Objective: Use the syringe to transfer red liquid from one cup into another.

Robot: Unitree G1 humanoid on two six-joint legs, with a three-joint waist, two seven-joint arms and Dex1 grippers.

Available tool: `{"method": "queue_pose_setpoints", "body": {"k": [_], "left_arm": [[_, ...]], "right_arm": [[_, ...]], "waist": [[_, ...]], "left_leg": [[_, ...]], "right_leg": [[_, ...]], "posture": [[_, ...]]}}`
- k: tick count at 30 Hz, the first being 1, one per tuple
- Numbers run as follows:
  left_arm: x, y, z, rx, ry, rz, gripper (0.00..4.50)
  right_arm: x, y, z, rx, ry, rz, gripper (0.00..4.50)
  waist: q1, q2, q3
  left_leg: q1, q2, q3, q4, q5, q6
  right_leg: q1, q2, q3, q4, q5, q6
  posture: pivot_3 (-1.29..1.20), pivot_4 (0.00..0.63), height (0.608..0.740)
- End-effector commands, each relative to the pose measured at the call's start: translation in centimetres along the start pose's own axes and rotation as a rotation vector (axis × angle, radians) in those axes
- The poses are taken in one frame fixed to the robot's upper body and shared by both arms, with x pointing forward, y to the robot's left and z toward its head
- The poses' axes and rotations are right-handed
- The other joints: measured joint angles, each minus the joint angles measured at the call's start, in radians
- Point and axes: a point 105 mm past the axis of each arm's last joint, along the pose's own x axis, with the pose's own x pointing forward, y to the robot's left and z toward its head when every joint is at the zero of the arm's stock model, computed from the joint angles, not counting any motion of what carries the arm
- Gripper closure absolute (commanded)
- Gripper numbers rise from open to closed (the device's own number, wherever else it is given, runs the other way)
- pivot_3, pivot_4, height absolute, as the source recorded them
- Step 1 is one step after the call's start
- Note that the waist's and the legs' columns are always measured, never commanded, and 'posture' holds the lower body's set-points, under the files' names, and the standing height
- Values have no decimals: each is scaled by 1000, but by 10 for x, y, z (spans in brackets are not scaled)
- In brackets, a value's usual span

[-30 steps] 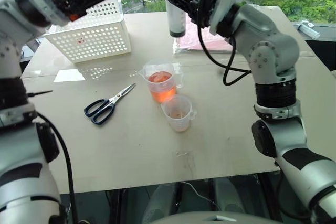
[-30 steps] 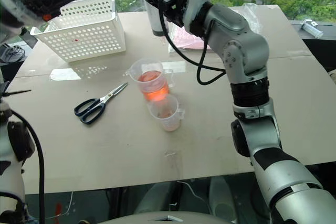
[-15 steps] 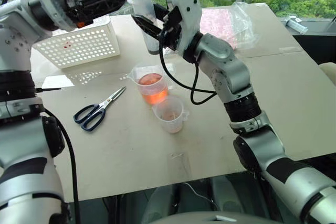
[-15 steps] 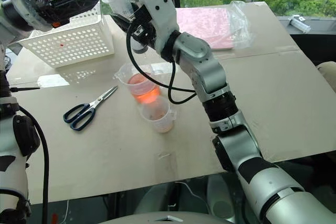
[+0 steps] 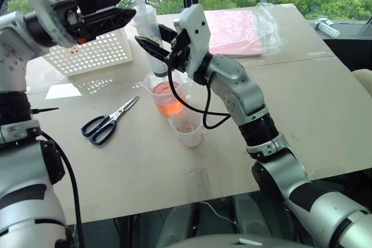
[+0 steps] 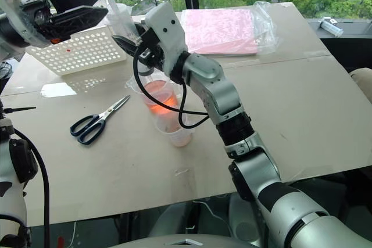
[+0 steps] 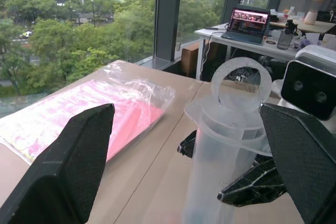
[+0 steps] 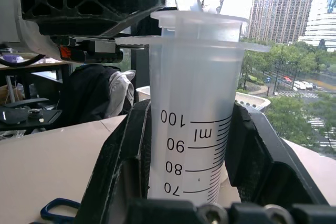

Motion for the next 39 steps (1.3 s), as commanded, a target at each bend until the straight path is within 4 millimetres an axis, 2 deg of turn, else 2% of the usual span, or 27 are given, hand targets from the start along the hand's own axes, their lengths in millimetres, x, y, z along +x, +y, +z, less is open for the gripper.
{"method": "queue_pose_setpoints", "body": {"k": [1, 14, 21, 25, 32, 33, 34, 35, 36, 38, 39], "left_arm": [[-7, -2, 6, 78, 17, 21, 0], [-3, 7, -20, 99, 62, 78, 0], [4, 9, -24, 87, 43, 82, 0], [7, 11, -34, 110, 78, 82, 0], [19, 10, -34, 114, 45, 56, 0], [20, 10, -33, 113, 41, 54, 513], [21, 10, -33, 112, 39, 52, 743], [22, 10, -33, 111, 37, 49, 1273], [23, 9, -33, 110, 38, 39, 1476], [25, 6, -34, 102, 34, 13, 2498], [26, 5, -34, 101, 34, 7, 2671]], "right_arm": [[2, 5, 5, -11, -39, 17, 3024], [-4, 0, -28, 23, 32, -3, 3024], [-4, 5, -32, 27, 39, 18, 3024], [-3, 9, -32, 15, 39, 40, 3024], [-4, 18, -34, 1, 50, 91, 3024], [-5, 19, -35, -3, 52, 99, 3024], [-5, 20, -35, -7, 54, 105, 3024], [-5, 20, -35, -8, 55, 107, 3024], [-4, 20, -35, -9, 54, 110, 3024], [-3, 19, -34, -15, 53, 112, 3024], [-3, 19, -34, -16, 52, 112, 3024]], "waist": [[0, 0, 0], [-1, 0, 0], [0, 0, 0], [-1, 0, 0], [0, 0, 0], [0, 0, 0], [0, 0, 0], [0, 0, 0], [1, 0, 0], [1, 0, 0], [1, 0, 0]], "left_leg": [[0, 0, 0, 0, 0, 0], [0, 0, 0, 0, 0, 0], [0, 0, 0, 0, 0, 0], [0, 0, 0, 0, 0, 0], [0, 0, 0, 1, 0, -1], [0, 0, 0, 1, 0, -1], [0, 0, 0, 1, 0, -1], [0, 0, 0, 1, 0, -1], [0, 0, 0, 1, 0, -1], [0, 0, 0, 1, 0, -1], [0, 0, 0, 1, 0, -1]], "right_leg": [[0, 0, 0, 0, 0, 0], [0, 0, 0, 1, 0, 0], [0, 0, 0, 2, 0, 0], [-1, 0, 0, 3, 0, 0], [-2, 0, 1, 4, 0, 0], [-2, 0, 1, 4, 0, 0], [-2, 0, 1, 4, 0, 0], [-2, 0, 0, 5, 0, 0], [-2, 0, 0, 5, 0, 0], [-2, 0, 0, 5, 0, 0], [-2, 0, 1, 5, 0, 0]], "posture": [[0, 150, 740], [0, 150, 740], [0, 150, 740], [0, 150, 740], [0, 150, 740], [0, 150, 740], [0, 150, 740], [0, 150, 740], [0, 150, 740], [0, 150, 740], [0, 150, 740]]}}
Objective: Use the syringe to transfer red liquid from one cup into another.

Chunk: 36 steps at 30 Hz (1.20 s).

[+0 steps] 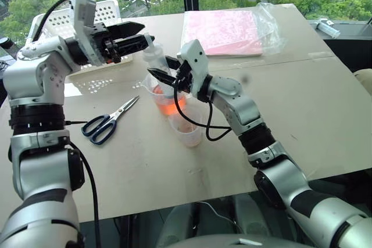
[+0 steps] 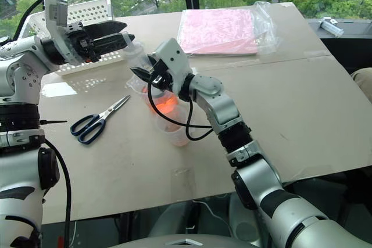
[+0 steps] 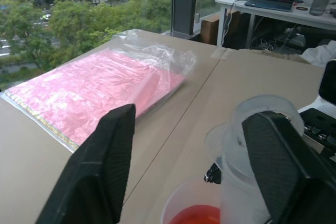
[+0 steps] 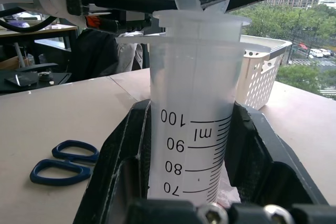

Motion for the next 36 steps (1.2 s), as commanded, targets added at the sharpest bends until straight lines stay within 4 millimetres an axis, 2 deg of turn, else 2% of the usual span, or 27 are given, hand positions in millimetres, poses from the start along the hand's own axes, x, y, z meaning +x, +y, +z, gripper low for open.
{"method": "queue_pose_setpoints", "body": {"k": [1, 4, 14, 24, 30, 36], "left_arm": [[0, -2, 16, 47, -41, -10, 3327], [2, -5, 18, 36, -53, -29, 4482], [3, -12, 12, 4, -26, -55, 4482], [4, -11, 11, 24, -20, -44, 4482], [6, -2, 27, 21, -102, 11, 4482], [6, -1, 38, 2, -156, 14, 4482]], "right_arm": [[9, 16, 20, -45, -70, 73, 3024], [10, 15, 20, -51, -71, 68, 3024], [17, 8, 19, -62, -74, 59, 3024], [20, 12, 16, -54, -71, 72, 3024], [20, 14, 13, -51, -65, 78, 3024], [20, 18, 10, -43, -58, 88, 3024]], "waist": [[0, 0, 0], [0, 0, 0], [-2, 0, 0], [-2, 0, 0], [0, 0, 0], [-4, 0, 0]], "left_leg": [[0, 0, 0, 0, 0, 0], [0, 0, 0, 0, 0, 0], [0, 0, 0, 0, 0, 0], [0, 0, 0, 0, 0, -1], [0, 0, 0, 0, 0, -1], [0, 0, 0, 0, 0, -1]], "right_leg": [[0, 0, 0, 0, 0, 0], [0, 0, 0, 0, 0, 0], [0, 0, 0, 0, 0, 0], [0, 0, 0, 0, 0, 0], [0, 0, 0, 0, 0, 0], [0, 0, 0, 1, 0, 0]], "posture": [[0, 150, 740], [0, 150, 740], [0, 150, 740], [0, 150, 740], [0, 150, 740], [0, 150, 740]]}}
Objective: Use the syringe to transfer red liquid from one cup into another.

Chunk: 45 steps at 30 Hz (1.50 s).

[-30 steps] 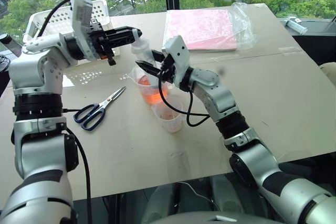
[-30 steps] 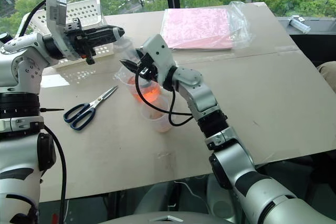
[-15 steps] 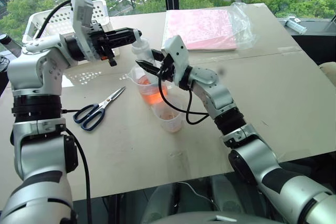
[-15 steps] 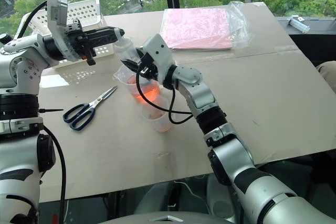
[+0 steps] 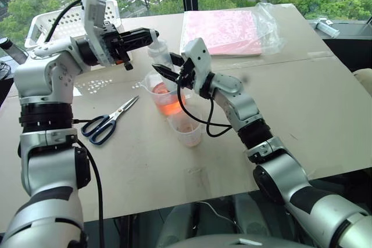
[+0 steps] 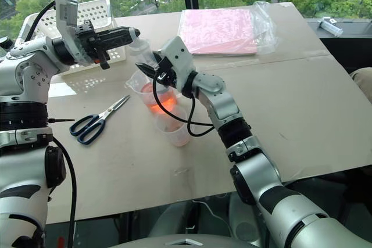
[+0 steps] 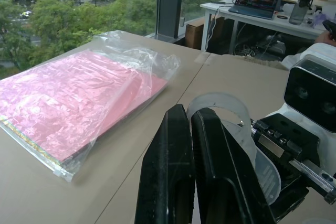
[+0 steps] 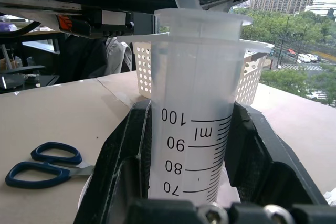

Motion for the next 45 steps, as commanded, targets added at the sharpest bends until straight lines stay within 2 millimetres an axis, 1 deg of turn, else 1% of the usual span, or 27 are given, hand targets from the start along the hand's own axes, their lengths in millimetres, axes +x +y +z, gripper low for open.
{"method": "queue_pose_setpoints", "body": {"k": [1, 7, 11, 17, 29, 34, 45], "left_arm": [[-5, 0, 42, 67, -140, 26, 4482], [-5, 0, 46, 60, -155, 35, 4482], [-2, -3, 54, 54, -179, 42, 4482], [1, -5, 61, 55, -199, 56, 4482], [-1, -3, 59, 49, -199, 59, 4482], [-2, -4, 54, 31, -185, 48, 4482], [-1, -4, 59, 34, -197, 64, 4482]], "right_arm": [[18, 33, 14, -20, -43, 114, 3024], [16, 36, 8, -13, -23, 126, 3024], [17, 39, 6, -4, -15, 131, 3024], [19, 45, 3, 2, -7, 148, 3024], [19, 51, 1, 8, -4, 163, 3024], [19, 52, 3, 8, -13, 164, 3024], [19, 53, 5, 7, -17, 169, 3024]], "waist": [[0, 0, 0], [2, 0, 0], [2, 0, 0], [3, 0, 0], [4, 0, 0], [4, 0, 0], [4, 0, 0]], "left_leg": [[0, 0, 0, 0, 0, 0], [0, 0, 0, 0, 0, 0], [0, 0, 0, 0, 0, 0], [0, 0, 0, 0, 0, 0], [0, 0, 0, 0, 0, 0], [0, 0, 0, 0, 0, 0], [0, 0, 0, 0, 0, 0]], "right_leg": [[0, 0, 0, 0, 0, 0], [0, 0, 0, 0, 0, 0], [0, 0, 0, 0, 0, 0], [0, 0, 0, 0, 0, 0], [0, 0, 0, 0, 0, 0], [0, 0, 0, 0, 0, 0], [0, 0, 0, 0, 0, 0]], "posture": [[0, 150, 740], [0, 150, 740], [0, 150, 740], [0, 150, 740], [0, 150, 740], [0, 150, 740], [0, 150, 740]]}}
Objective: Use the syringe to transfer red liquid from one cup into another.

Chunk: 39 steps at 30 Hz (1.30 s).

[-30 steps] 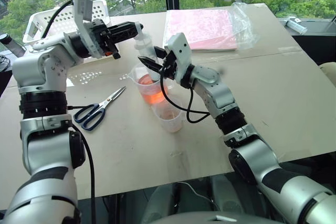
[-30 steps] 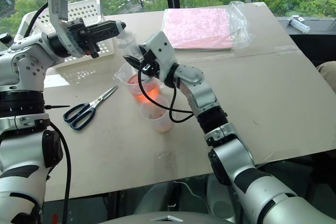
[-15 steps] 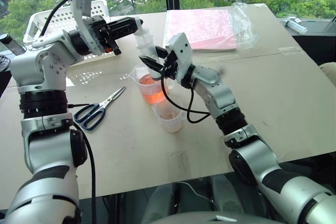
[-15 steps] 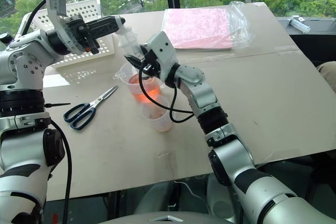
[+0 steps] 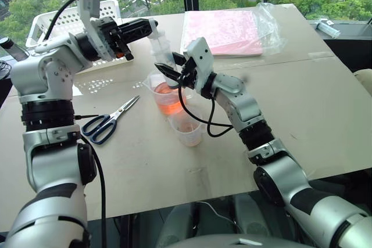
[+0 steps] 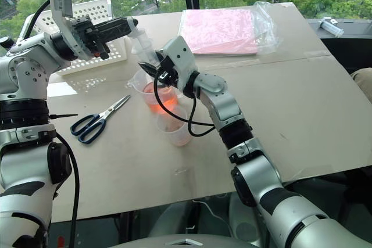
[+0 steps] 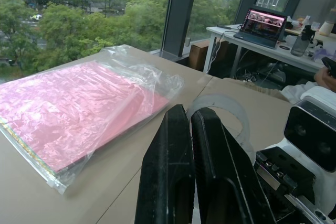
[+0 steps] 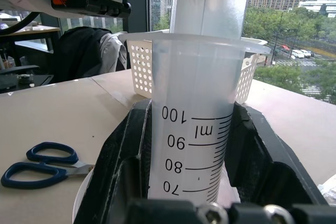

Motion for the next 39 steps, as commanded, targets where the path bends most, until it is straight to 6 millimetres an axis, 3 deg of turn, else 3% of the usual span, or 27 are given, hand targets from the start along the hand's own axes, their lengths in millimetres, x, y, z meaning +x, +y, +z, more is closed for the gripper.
{"method": "queue_pose_setpoints", "body": {"k": [1, 8, 11, 16, 22, 28, 32, 39], "left_arm": [[-2, -8, 46, 109, -136, 11, 4482], [-6, -8, 45, 71, -131, -16, 4482], [-7, -16, 41, 81, -108, -62, 3564], [-13, -21, 42, 83, -127, -93, 1628], [-31, -20, 37, 79, -83, -113, 1628], [-50, -10, 15, 58, 22, -84, 1628], [-49, 3, 8, 76, 40, -8, 1628], [-46, 3, 8, 77, 32, -21, 1628]], "right_arm": [[21, 55, 5, 4, -30, 195, 3024], [22, 56, 7, 5, -34, 198, 3024], [23, 56, 9, 2, -38, 198, 3024], [23, 55, 13, 5, -57, 194, 3024], [24, 55, 25, -1, -98, 196, 3024], [26, 51, 43, -20, -145, 185, 3024], [28, 45, 53, -41, -172, 163, 3024], [29, 39, 57, -60, -181, 151, 3024]], "waist": [[0, 0, 0], [0, 0, 0], [-3, 0, 0], [-3, 0, 0], [-7, 0, 0], [-3, 0, 0], [4, 0, 0], [4, 0, 0]], "left_leg": [[0, 0, 0, 0, 0, 0], [0, 0, 0, 0, 0, 0], [0, 0, 0, 0, 0, 0], [0, 0, 0, 0, 0, 0], [0, 0, 0, 0, 0, 0], [0, 0, 0, 0, 0, 0], [0, 0, -1, 0, 0, -1], [0, 0, 0, 0, 0, -1]], "right_leg": [[0, 0, 0, 0, 0, 0], [0, 0, 0, 0, 0, 0], [0, 0, 0, 0, 0, 0], [0, 0, 0, 0, 0, 0], [0, 0, 1, 0, 0, 0], [0, 1, 0, 0, 0, 0], [0, 1, 0, 0, 0, 0], [0, 1, 0, 0, 0, 0]], "posture": [[0, 150, 740], [0, 150, 740], [0, 150, 740], [0, 150, 740], [0, 150, 740], [0, 150, 740], [0, 150, 740], [0, 150, 740]]}}
